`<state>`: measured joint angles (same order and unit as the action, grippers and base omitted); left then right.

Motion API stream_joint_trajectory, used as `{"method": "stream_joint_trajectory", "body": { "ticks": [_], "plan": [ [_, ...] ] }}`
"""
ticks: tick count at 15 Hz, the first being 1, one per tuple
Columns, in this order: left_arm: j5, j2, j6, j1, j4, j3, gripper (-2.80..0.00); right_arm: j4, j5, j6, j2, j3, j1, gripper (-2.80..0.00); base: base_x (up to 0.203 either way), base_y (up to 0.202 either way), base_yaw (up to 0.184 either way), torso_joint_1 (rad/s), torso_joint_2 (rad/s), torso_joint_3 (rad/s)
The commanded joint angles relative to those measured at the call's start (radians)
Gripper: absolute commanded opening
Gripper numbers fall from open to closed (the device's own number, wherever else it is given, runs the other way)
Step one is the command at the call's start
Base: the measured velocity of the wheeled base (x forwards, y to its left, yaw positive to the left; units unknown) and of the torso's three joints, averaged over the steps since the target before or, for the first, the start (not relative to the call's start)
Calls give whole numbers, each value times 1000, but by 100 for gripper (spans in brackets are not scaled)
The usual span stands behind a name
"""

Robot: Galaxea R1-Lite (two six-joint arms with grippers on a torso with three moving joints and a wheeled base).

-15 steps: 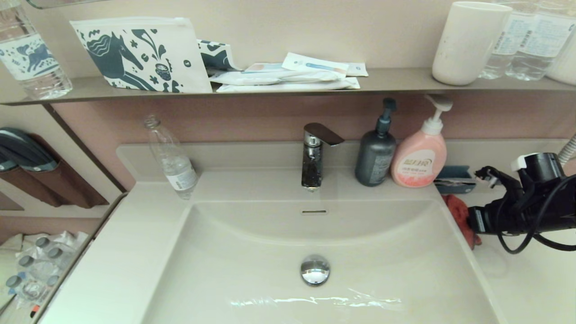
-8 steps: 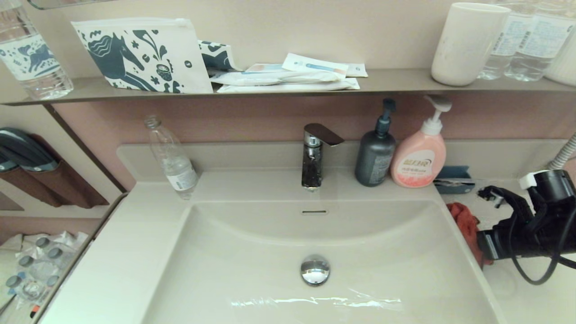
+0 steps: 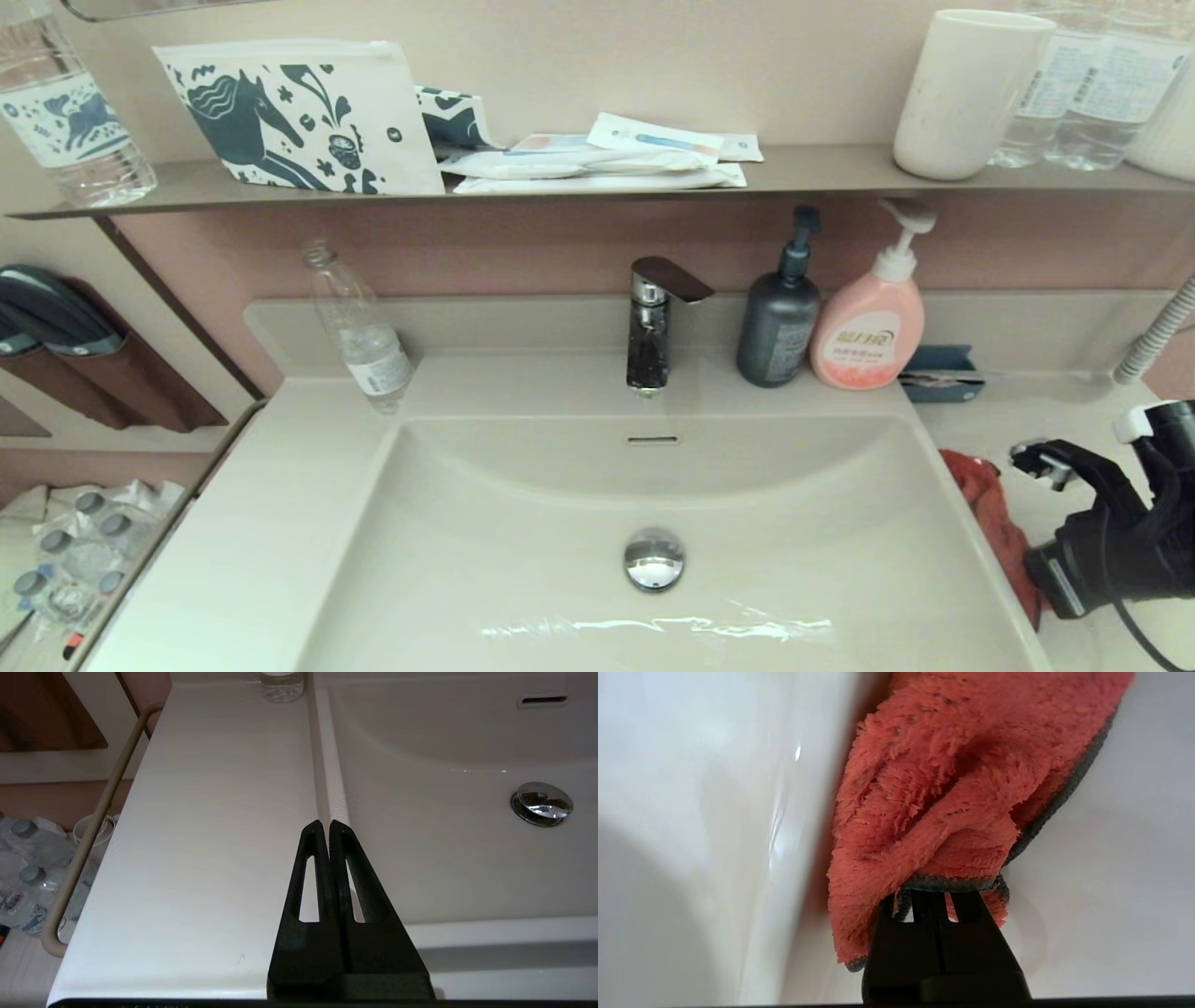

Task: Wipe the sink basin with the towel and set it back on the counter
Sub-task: Wipe the sink

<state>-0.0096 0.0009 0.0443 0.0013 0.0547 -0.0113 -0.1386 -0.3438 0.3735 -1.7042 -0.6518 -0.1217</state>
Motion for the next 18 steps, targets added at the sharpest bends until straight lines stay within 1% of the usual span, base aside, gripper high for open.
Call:
{"method": "stream_joint_trajectory", "body": {
  "ticks": [1,4,11,16,18],
  "plan": [
    [0,1,0,0,2,-7,-280,-67,-2,46,41,16,-2,-280,0,0,0,0,0,0],
    [0,1,0,0,2,-7,-280,-116,-4,110,88,62,-3,-280,0,0,0,0,0,0],
    [0,1,0,0,2,-6,-280,-130,3,219,159,199,4,-280,0,0,0,0,0,0],
    [0,1,0,0,2,-7,-280,-154,28,222,242,269,75,-280,0,0,0,0,0,0],
    [0,1,0,0,2,-7,-280,-153,31,220,258,285,88,-280,0,0,0,0,0,0]
  ]
}}
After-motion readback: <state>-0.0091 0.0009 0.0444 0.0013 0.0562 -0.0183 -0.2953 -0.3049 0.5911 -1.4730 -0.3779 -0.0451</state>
